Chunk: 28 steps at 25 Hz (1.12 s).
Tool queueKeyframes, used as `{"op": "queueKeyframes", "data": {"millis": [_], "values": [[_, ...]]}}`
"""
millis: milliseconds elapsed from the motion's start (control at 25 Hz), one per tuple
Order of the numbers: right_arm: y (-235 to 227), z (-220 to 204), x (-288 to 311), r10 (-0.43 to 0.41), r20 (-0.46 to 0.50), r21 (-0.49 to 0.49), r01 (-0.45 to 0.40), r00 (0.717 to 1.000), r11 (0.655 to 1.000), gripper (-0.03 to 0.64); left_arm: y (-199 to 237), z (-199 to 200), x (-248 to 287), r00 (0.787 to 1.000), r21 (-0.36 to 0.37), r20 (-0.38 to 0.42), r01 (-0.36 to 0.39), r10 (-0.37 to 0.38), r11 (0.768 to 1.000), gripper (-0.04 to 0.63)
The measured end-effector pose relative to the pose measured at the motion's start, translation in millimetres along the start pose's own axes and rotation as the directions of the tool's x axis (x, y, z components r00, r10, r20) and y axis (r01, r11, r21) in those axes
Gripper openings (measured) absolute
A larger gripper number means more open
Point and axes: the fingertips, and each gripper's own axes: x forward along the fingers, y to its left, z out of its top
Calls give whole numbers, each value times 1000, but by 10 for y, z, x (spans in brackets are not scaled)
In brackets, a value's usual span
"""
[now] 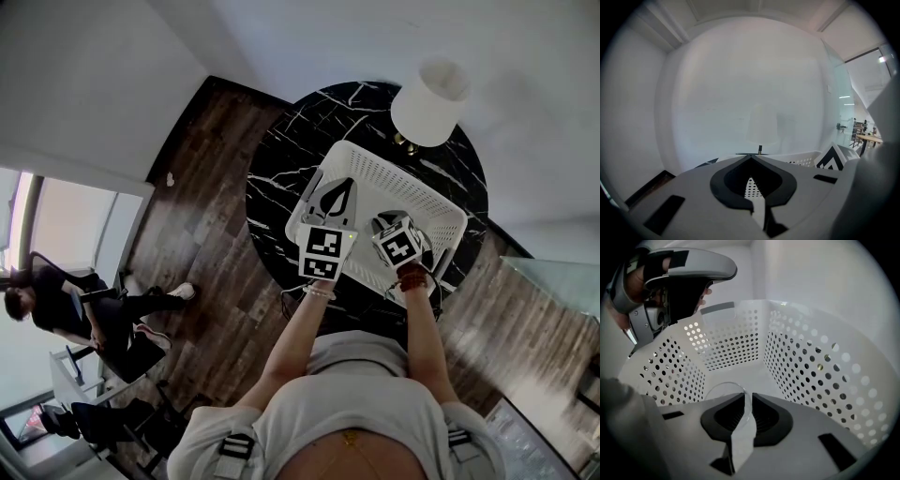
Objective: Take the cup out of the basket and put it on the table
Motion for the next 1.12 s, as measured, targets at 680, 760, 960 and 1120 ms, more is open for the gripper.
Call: {"op": "queueKeyframes", "data": {"millis": [680,760,960,1120], "values": [[44,-96,-101,-4,6,-32,4,1000,999,43,-65,-4,-44,1000,8,-2,10,-10,1000,5],[39,-75,-119,-7,16,-35,8,1000,999,43,-63,-2,-51,1000,10,-2,10,-10,1000,5],[21,2,-188,-2,57,-6,2,998,1000,43,-50,0,-55,1000,12,-1,8,-8,1000,5],[-1,70,-236,6,112,30,-9,994,1000,43,-59,16,-65,1000,18,2,9,-9,1000,5]]}}
